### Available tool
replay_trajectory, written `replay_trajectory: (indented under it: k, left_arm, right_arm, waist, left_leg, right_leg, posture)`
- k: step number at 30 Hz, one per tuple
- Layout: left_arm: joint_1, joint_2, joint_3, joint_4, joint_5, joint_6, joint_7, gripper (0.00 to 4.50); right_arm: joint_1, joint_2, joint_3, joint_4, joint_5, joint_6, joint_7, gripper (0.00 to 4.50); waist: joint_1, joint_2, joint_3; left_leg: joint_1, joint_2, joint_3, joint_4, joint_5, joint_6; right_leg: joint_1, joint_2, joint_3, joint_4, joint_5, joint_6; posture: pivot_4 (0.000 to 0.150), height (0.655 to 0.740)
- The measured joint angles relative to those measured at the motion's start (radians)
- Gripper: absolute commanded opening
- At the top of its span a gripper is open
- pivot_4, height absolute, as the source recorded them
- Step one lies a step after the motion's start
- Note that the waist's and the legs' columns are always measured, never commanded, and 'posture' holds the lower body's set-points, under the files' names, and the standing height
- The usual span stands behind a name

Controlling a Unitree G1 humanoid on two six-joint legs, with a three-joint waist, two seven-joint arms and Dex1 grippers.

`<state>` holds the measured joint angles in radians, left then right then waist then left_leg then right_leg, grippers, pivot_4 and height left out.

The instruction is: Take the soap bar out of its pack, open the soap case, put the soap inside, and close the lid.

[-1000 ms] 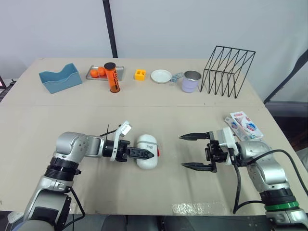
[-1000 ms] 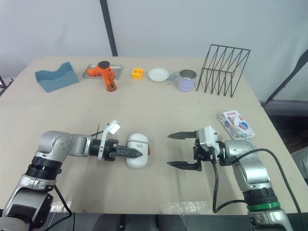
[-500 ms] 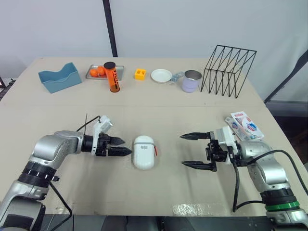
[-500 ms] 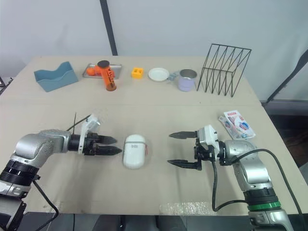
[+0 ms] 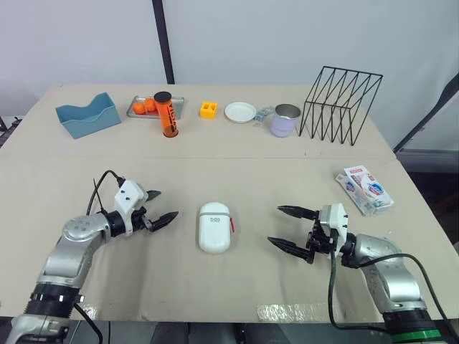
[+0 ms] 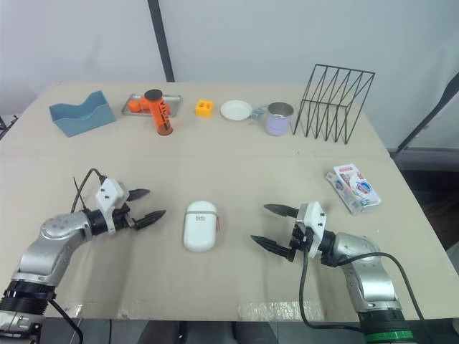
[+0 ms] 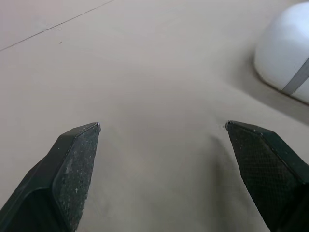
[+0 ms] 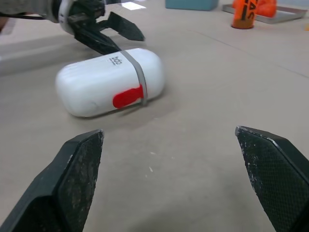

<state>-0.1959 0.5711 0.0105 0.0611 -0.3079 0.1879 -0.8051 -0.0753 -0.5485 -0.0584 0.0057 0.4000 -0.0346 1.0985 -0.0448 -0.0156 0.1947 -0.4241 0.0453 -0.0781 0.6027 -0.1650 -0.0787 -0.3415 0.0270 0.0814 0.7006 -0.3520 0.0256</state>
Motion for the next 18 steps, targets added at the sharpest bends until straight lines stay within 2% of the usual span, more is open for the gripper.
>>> replay_trajectory:
  k: [3,4,7,18]
  left_arm:
    - [0.050,-0.039,0.012,-0.050,0.014,-0.014,0.069,4.43]
    - [0.110,-0.076,0.040,-0.118,0.012,-0.006,0.133,4.43]
    - [0.171,-0.099,0.065,-0.204,-0.008,0.030,0.183,4.43]
    - [0.275,-0.119,0.082,-0.358,-0.027,0.134,0.257,4.43]
  right_arm:
    - [0.008,0.021,-0.007,0.006,-0.021,-0.021,-0.054,4.50]
    - [0.028,0.029,-0.019,0.013,-0.031,-0.035,-0.088,4.50]
    - [0.045,0.036,-0.020,0.009,-0.033,-0.041,-0.111,4.50]
    - [0.081,0.074,-0.018,-0.036,-0.032,-0.040,-0.168,4.50]
  waist:
    - [0.000,0.000,0.000]
    - [0.001,0.000,0.000]
    - [0.000,0.000,0.000]
    - [0.000,0.000,0.000]
  left_leg:
    - [0.000,0.000,0.000,0.000,0.000,0.000]
    - [0.000,0.000,0.000,0.000,0.000,0.000]
    - [0.001,0.000,0.000,0.000,0.000,0.000]
    - [0.001,0.000,0.000,-0.001,0.000,0.000]
  right_leg:
    - [0.000,0.000,0.000,0.000,0.000,0.000]
    - [0.000,0.000,0.000,0.000,0.000,0.000]
    - [0.000,0.000,0.000,0.000,0.000,-0.001]
    - [0.001,0.000,0.000,0.000,0.000,0.000]
  posture:
    - [0.150,0.7400]
    - [0.150,0.7400]
    - [0.150,0.7400]
    - [0.150,0.7400]
